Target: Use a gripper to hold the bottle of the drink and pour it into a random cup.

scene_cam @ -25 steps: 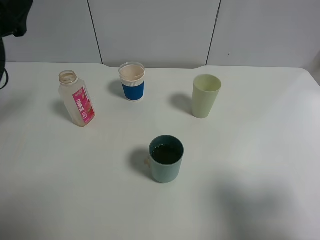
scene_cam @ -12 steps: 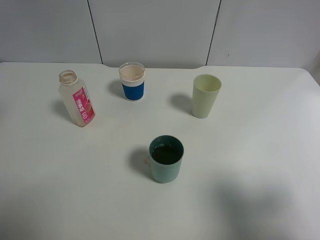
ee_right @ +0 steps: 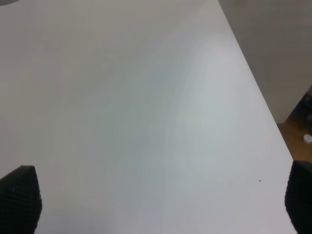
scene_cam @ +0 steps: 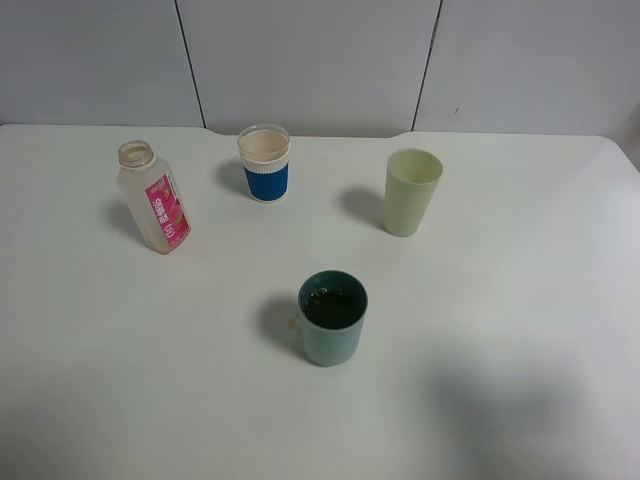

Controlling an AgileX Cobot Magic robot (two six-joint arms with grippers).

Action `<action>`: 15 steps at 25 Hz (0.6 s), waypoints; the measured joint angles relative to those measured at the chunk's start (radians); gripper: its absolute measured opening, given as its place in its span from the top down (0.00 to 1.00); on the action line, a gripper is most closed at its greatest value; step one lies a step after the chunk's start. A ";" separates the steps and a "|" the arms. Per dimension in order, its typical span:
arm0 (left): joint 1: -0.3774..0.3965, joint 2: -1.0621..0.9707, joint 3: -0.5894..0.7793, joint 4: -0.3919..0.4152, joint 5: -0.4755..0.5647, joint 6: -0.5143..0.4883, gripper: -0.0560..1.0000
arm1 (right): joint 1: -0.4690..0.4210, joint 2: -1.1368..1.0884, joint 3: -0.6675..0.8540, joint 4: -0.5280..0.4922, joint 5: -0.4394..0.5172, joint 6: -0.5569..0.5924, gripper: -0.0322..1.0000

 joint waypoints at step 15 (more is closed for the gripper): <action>0.000 -0.186 -0.123 -0.110 0.631 0.239 0.08 | 0.000 0.000 0.000 0.000 0.000 0.000 0.00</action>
